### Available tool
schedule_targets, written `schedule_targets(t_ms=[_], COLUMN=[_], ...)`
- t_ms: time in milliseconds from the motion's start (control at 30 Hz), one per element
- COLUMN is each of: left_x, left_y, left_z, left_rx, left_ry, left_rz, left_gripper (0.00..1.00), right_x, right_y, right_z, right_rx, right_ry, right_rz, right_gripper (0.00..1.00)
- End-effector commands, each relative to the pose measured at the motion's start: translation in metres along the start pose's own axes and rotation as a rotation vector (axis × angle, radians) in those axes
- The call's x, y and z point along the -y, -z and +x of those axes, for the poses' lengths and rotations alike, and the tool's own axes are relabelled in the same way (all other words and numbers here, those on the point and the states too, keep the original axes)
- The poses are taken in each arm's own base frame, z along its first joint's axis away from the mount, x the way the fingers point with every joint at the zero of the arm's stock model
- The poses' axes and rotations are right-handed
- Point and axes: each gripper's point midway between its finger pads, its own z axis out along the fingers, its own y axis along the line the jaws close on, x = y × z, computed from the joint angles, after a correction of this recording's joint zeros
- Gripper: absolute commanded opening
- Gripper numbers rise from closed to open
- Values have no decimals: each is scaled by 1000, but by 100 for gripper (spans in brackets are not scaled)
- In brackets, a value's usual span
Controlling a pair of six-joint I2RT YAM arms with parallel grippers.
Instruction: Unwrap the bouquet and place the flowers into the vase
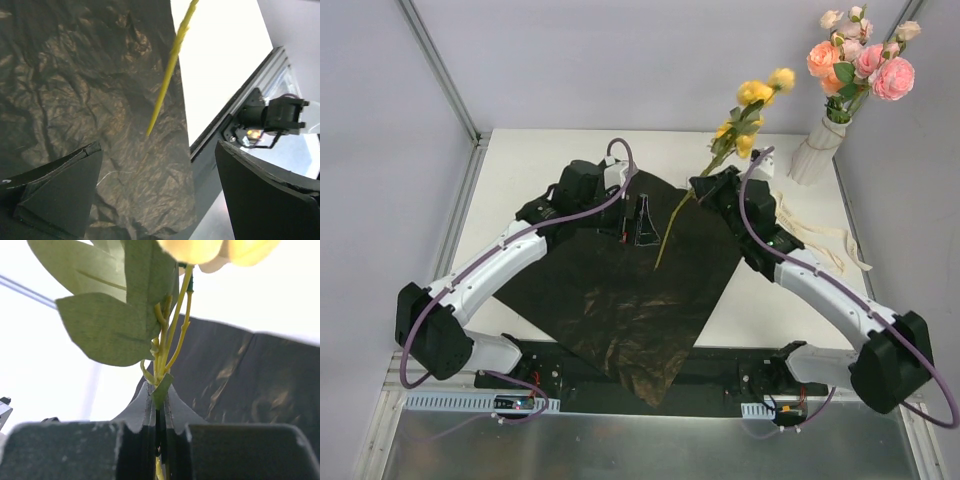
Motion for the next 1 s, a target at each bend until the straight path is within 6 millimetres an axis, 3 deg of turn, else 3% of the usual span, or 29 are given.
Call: schedule_targets(t_ms=[0, 200, 300, 500, 800, 967], left_x=[-12, -27, -48, -68, -76, -78], left_y=[33, 74, 94, 123, 125, 122], left_z=[-6, -12, -14, -3, 2, 4], left_rx=[22, 54, 94, 141, 168, 158], left_ry=[-156, -304, -353, -396, -377, -377], left_rz=[-149, -319, -459, -588, -615, -616], left_gripper=[99, 99, 99, 99, 99, 99], right_x=[-14, 8, 15, 42, 47, 57], right_y=[30, 71, 95, 135, 162, 180], right_z=[-77, -116, -140, -202, -294, -342], right_rx=[263, 421, 518, 712, 931, 1073], right_ry=[210, 387, 511, 506, 595, 561], right_rz=[19, 130, 172, 336, 444, 477], right_gripper=[0, 0, 0, 0, 0, 0])
